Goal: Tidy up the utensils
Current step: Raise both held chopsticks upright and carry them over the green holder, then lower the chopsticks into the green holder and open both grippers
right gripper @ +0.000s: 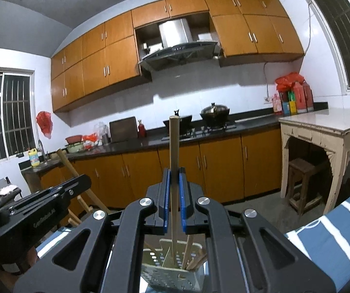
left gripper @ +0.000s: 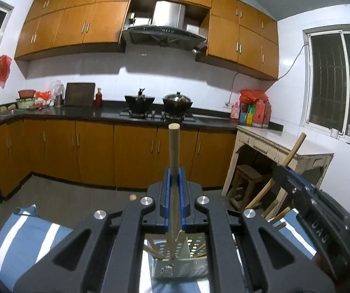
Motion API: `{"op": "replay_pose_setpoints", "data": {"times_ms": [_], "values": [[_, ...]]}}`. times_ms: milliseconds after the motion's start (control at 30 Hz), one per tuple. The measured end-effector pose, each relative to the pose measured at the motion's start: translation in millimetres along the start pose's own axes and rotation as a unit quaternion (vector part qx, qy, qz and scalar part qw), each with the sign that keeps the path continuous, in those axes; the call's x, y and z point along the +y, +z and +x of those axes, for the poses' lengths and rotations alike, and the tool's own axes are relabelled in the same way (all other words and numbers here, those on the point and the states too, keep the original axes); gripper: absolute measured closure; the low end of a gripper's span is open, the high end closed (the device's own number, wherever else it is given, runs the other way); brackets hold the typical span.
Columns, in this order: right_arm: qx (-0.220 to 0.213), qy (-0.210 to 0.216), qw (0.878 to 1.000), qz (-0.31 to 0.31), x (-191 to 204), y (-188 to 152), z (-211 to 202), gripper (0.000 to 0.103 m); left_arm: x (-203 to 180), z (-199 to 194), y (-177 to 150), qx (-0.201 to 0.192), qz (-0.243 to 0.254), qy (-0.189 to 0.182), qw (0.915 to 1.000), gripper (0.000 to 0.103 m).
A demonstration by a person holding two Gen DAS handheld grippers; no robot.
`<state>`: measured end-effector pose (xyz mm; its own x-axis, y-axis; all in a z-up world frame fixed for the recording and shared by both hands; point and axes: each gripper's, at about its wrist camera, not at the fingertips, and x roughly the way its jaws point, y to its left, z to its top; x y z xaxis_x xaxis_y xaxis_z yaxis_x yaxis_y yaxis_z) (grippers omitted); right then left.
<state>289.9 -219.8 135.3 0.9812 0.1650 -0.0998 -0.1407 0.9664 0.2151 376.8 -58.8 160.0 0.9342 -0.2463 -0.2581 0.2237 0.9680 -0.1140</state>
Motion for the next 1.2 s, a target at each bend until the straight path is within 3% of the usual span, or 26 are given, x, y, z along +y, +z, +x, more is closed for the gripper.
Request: {"op": "replay_pose_setpoints", "data": {"times_ms": [300,767,933,1200], "values": [[0.032,-0.002,0.999,0.003,2,-18,12,0.095,8,16,-18,0.038,-0.008,-0.016,0.9991,0.095],[-0.009,-0.005,1.0,-0.022,10,-4,12,0.095,14,21,-34,0.063,-0.016,-0.017,0.9978,0.095],[0.012,-0.013,0.999,-0.026,9,-21,19,0.095,13,22,-34,0.068,-0.018,-0.016,0.9974,0.095],[0.016,-0.003,1.0,-0.02,9,-19,14,0.095,10,20,-33,0.074,-0.013,-0.014,0.997,0.095]]}}
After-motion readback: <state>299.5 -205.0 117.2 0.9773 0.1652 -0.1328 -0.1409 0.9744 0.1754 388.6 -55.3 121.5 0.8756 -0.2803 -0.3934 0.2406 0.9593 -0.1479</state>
